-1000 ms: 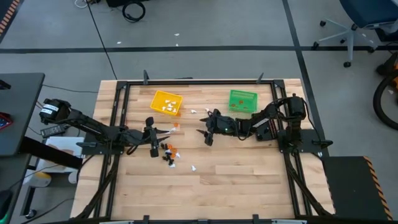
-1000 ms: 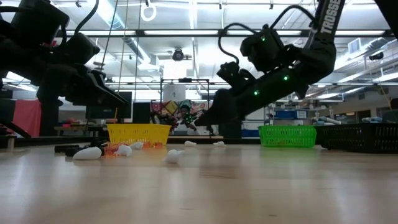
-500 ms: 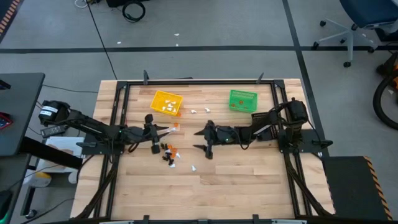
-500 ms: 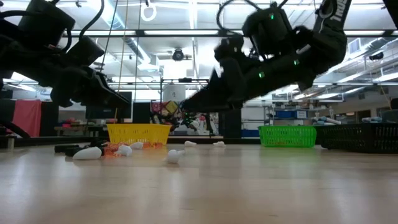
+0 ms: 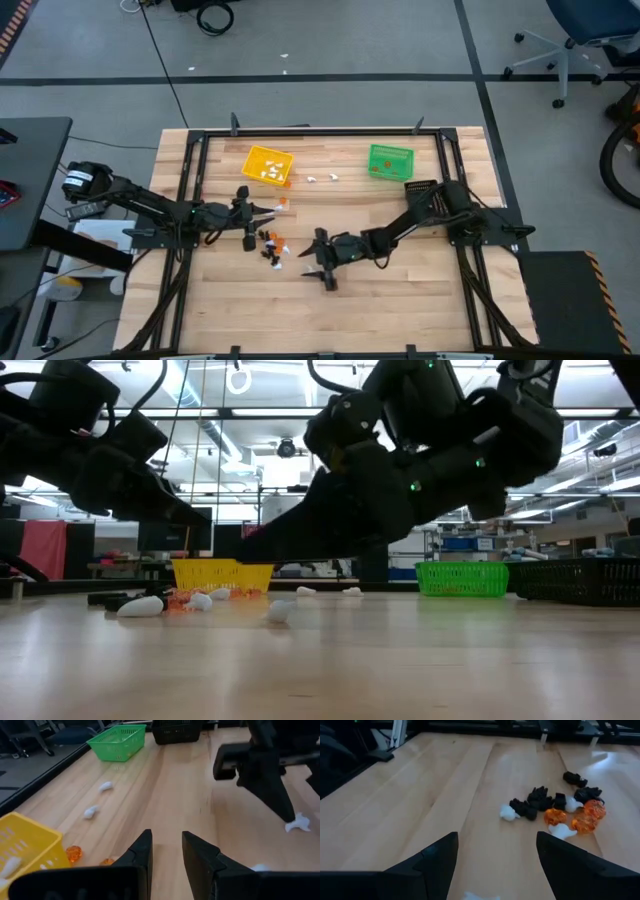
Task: Sort Halloween decoration
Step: Put the white ghost toy into the yellow bin
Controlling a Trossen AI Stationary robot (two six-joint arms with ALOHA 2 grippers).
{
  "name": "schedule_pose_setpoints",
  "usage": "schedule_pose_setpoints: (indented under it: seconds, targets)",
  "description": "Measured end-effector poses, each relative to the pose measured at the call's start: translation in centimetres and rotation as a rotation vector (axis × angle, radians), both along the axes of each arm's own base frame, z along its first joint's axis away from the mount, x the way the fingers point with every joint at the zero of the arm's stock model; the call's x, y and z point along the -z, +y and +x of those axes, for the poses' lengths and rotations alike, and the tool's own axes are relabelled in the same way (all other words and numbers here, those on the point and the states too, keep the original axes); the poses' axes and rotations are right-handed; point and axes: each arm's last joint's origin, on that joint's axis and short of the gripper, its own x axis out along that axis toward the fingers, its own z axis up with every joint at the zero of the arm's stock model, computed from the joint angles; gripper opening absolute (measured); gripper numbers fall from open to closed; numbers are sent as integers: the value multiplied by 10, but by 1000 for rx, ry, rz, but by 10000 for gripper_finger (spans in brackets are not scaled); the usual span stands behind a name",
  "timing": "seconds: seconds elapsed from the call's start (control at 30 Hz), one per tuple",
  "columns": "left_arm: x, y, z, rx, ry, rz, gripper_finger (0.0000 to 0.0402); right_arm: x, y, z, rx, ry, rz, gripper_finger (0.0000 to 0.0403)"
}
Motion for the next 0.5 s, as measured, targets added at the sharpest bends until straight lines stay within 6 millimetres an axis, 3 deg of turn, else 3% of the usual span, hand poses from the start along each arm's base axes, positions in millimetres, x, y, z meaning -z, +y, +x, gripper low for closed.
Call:
schedule_pose_setpoints:
  seconds: [0.3, 0.5]
  targets:
    - [-2, -1, 0, -6, -27, -38, 82, 29, 8, 2, -40, -23, 8, 266]
    - [-2, -1, 1, -11, -34, -64, 82, 39, 9, 0, -40, 31, -18, 238]
